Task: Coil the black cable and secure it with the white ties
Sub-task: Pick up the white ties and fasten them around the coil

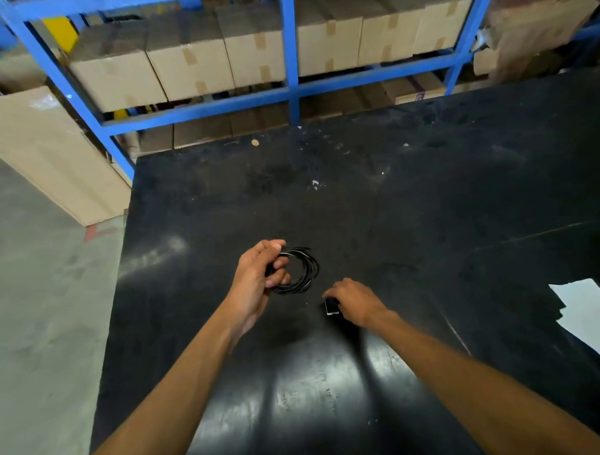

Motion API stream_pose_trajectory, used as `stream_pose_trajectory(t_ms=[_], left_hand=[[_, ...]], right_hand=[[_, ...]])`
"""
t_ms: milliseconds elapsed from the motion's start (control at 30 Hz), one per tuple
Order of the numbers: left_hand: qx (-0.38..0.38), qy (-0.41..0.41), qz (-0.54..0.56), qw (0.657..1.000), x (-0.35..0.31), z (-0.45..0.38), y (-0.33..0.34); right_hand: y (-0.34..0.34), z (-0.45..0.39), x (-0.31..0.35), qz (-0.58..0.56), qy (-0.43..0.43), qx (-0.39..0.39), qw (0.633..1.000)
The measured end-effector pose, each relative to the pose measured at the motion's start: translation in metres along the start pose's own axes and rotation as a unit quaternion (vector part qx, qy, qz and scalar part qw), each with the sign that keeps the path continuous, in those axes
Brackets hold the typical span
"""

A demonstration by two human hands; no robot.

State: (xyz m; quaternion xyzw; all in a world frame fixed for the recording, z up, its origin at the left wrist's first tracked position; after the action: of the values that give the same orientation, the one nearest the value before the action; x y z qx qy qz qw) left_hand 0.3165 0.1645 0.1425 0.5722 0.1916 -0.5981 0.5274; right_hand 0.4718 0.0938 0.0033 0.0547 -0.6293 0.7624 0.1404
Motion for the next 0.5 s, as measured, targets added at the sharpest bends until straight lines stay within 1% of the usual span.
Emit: stream_pose_trajectory(t_ms=[100, 233, 333, 500], left_hand=[[0.004, -0.015, 0.002, 1.000, 0.010, -0.002, -0.007], [0.002, -0.036, 0.003, 0.999, 0.018, -0.009, -0.016], [0.002, -0.037, 0.011, 0.999, 0.018, -0.012, -0.020], [0.003, -0.048, 0.020, 0.999, 0.018, -0.012, -0.025]], right_hand=[[0.007, -0.006, 0.007, 0.103, -0.090, 0.018, 0.990], [0.013, -0.018, 0.012, 0.168, -0.142, 0.044, 0.975], [0.019, -0.024, 0.013, 0.178, -0.149, 0.048, 0.972], [0.024, -0.029, 0.023, 0.171, -0.199, 0.065, 0.963]])
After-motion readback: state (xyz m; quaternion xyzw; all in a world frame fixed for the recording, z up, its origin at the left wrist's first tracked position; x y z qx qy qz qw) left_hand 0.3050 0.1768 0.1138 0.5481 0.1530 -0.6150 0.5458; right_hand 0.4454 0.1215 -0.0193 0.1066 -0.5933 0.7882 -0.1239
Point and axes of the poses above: each hand's wrist, its own z-axis away from the middle knuckle, its own y-axis out of the palm, x = y × z, the point moved 6 cm from there along -z, towards the middle knuckle, and after that the axes turned 7 degrees about -x, right-handed, at the moved point
